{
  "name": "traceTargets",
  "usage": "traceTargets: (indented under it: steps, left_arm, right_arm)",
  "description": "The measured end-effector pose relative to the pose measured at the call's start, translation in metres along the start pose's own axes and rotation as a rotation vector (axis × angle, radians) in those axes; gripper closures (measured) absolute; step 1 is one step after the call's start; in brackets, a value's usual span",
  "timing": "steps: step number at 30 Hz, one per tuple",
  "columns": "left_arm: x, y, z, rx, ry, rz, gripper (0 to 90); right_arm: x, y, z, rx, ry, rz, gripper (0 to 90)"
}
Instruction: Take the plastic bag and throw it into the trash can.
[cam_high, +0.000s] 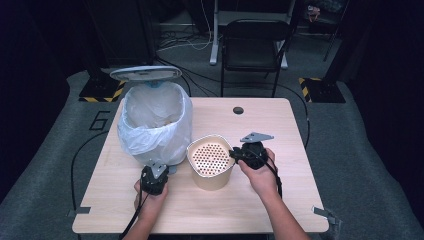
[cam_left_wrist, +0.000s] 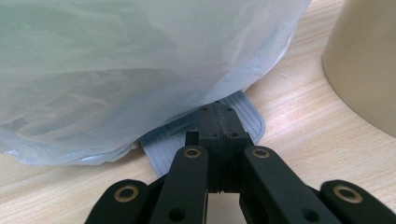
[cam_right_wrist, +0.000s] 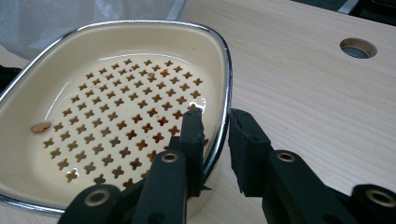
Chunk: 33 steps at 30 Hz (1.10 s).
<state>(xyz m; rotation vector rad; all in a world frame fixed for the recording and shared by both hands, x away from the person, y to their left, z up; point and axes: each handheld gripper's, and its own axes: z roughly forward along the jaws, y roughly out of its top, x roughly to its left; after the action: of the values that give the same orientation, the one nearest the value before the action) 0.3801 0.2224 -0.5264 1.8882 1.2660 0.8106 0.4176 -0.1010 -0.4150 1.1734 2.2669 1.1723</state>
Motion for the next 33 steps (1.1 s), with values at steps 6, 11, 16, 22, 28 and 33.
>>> traceTargets:
  steps: [6, 11, 16, 22, 28, 33]
  left_arm:
    - [0.001, 0.000, -0.001, 0.012, -0.010, 0.001, 90.0]
    - [0.001, 0.000, -0.001, 0.013, -0.009, 0.002, 90.0]
    - [0.001, 0.000, -0.001, 0.012, -0.010, 0.001, 90.0]
    - [0.000, 0.000, 0.000, -0.004, 0.001, 0.000, 90.0]
    - [0.000, 0.000, 0.000, -0.004, 0.001, 0.000, 90.0]
    - [0.000, 0.000, 0.000, -0.005, 0.002, 0.000, 90.0]
  right_arm:
    - [0.003, -0.001, -0.003, 0.007, -0.011, -0.021, 76.0]
    - [0.003, -0.004, -0.008, 0.012, 0.003, -0.022, 77.6]
    - [0.004, -0.012, -0.017, 0.011, 0.024, -0.024, 78.2]
    - [0.007, -0.022, -0.029, 0.010, 0.050, -0.016, 79.6]
    - [0.010, -0.031, -0.038, 0.009, 0.067, -0.025, 80.5]
    - [0.011, -0.034, -0.041, 0.001, 0.075, -0.026, 80.1]
